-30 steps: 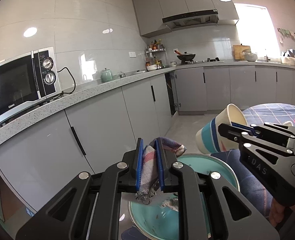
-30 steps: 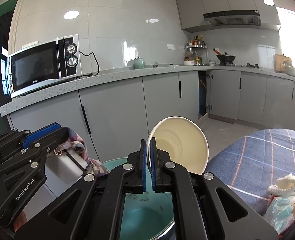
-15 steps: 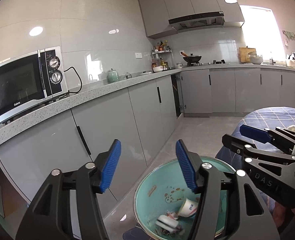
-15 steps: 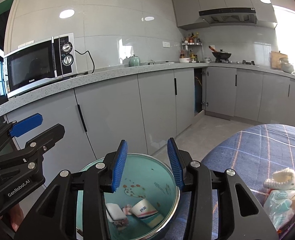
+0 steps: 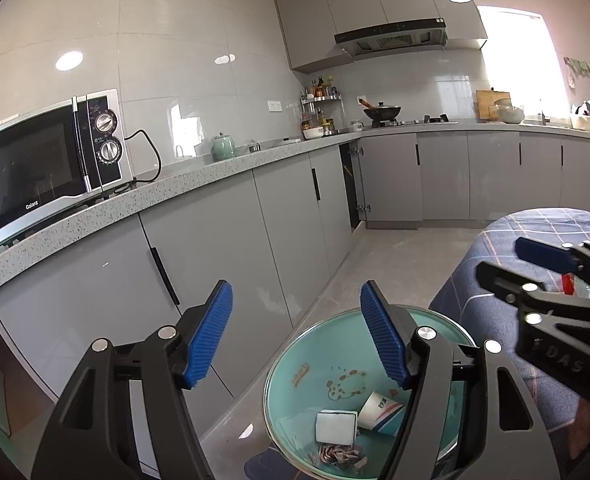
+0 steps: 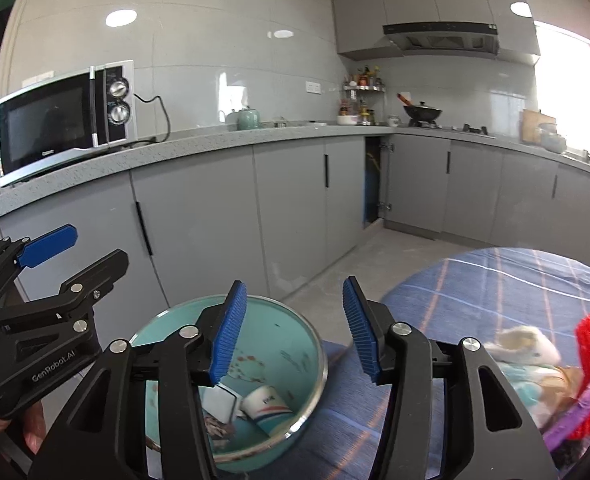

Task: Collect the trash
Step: 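Open both grippers to drop the cup and wrapper into the bin, then grasp the purple wrapper with the left gripper while the right grasps the red plastic bag, then carry the purple wrapper and red bag over the teal bin with both grippers, then open both grippers to drop the purple wrapper and red bag into the bin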

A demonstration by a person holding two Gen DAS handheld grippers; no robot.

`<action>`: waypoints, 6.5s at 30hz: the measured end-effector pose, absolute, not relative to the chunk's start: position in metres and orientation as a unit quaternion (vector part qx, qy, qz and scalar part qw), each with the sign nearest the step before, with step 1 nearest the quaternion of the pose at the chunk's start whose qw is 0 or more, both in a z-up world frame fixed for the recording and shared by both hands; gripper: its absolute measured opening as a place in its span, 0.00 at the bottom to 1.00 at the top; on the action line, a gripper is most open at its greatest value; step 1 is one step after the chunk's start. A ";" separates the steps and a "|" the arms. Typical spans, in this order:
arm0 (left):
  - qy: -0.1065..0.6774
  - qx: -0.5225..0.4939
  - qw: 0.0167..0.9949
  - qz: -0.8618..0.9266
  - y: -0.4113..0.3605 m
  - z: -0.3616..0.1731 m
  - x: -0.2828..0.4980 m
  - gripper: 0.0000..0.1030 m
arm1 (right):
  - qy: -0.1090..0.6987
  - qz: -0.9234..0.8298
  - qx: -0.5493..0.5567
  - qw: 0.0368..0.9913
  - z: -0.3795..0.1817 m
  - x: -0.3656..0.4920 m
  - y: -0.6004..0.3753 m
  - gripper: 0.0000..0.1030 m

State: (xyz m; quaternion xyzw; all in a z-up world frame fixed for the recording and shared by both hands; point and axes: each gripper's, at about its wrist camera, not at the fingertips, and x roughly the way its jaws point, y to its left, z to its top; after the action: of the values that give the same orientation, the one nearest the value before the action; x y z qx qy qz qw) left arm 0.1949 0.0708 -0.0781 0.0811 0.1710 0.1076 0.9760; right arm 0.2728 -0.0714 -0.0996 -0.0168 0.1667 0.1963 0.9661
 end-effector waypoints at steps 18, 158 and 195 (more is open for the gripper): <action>0.198 0.098 0.974 0.040 0.014 -0.082 0.204 0.71 | 0.186 0.118 0.001 0.975 -0.081 0.236 -0.149 0.51; 0.209 0.087 0.973 0.053 0.078 -0.048 0.187 0.02 | 0.171 0.215 0.000 0.962 -0.086 0.282 -0.099 0.16; 0.240 0.085 0.966 0.041 0.069 -0.069 0.199 0.31 | 0.213 0.249 -0.026 0.944 -0.108 0.299 -0.065 0.40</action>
State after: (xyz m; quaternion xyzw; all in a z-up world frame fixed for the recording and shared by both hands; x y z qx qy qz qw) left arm 0.1995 0.0689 -0.0687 0.0855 0.2397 0.0410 0.9662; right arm 0.2993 -0.0651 -0.1076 -0.0257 0.2134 0.2486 0.9445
